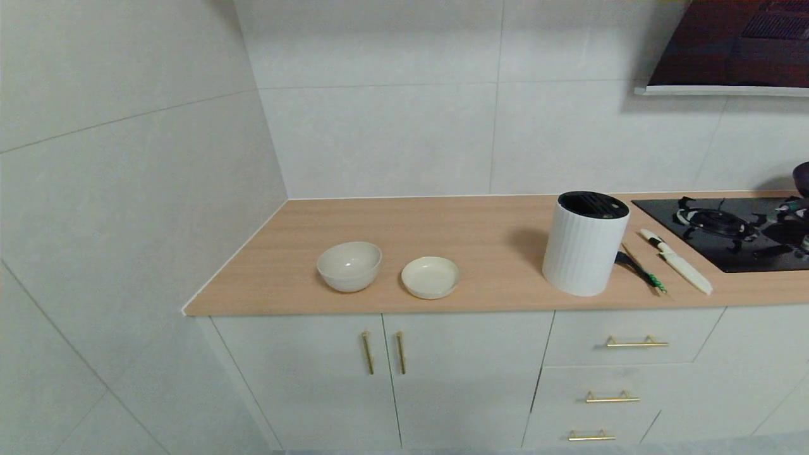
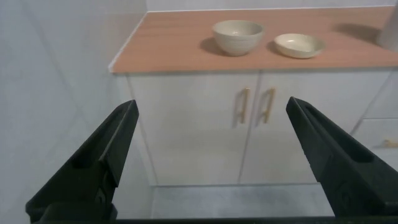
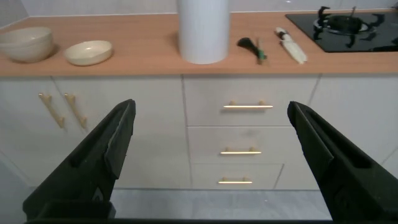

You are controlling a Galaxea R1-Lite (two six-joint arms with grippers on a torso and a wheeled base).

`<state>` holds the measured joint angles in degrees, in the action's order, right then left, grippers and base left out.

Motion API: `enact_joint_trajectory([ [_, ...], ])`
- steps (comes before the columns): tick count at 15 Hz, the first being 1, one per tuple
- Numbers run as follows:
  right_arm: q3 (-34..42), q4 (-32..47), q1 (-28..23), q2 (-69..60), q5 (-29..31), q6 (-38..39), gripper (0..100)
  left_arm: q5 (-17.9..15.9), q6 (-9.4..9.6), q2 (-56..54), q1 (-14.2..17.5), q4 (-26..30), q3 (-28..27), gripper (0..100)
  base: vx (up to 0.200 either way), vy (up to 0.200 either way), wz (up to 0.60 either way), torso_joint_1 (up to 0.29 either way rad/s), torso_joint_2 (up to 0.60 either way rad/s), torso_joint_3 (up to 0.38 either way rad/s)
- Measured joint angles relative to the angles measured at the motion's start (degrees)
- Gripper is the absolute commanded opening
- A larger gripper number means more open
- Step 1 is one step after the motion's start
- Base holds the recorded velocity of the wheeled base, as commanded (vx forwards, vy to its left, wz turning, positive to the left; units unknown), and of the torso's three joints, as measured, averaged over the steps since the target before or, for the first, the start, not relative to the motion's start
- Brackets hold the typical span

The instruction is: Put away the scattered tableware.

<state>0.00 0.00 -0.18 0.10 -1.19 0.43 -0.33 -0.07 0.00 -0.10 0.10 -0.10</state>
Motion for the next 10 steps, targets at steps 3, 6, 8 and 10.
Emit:
enact_joint_trajectory([
  [3, 0.0, 0.0, 0.0, 0.0, 0.0, 0.0, 100, 0.0, 0.00, 0.0, 0.0, 0.0, 0.0, 100, 0.000, 0.200, 0.00, -0.004, 0.00, 0.004],
  [6, 0.0, 0.0, 0.0, 0.0, 0.0, 0.0, 100, 0.0, 0.00, 0.0, 0.0, 0.0, 0.0, 100, 0.000, 0.200, 0.00, 0.002, 0.00, 0.002],
  [8, 0.0, 0.0, 0.0, 0.0, 0.0, 0.1, 100, 0.0, 0.00, 0.0, 0.0, 0.0, 0.0, 100, 0.000, 0.000, 0.00, 0.000, 0.00, 0.000],
  [10, 0.0, 0.0, 0.0, 0.0, 0.0, 0.0, 100, 0.0, 0.05, 0.0, 0.0, 0.0, 0.0, 100, 0.000, 0.000, 0.00, 0.000, 0.00, 0.000],
])
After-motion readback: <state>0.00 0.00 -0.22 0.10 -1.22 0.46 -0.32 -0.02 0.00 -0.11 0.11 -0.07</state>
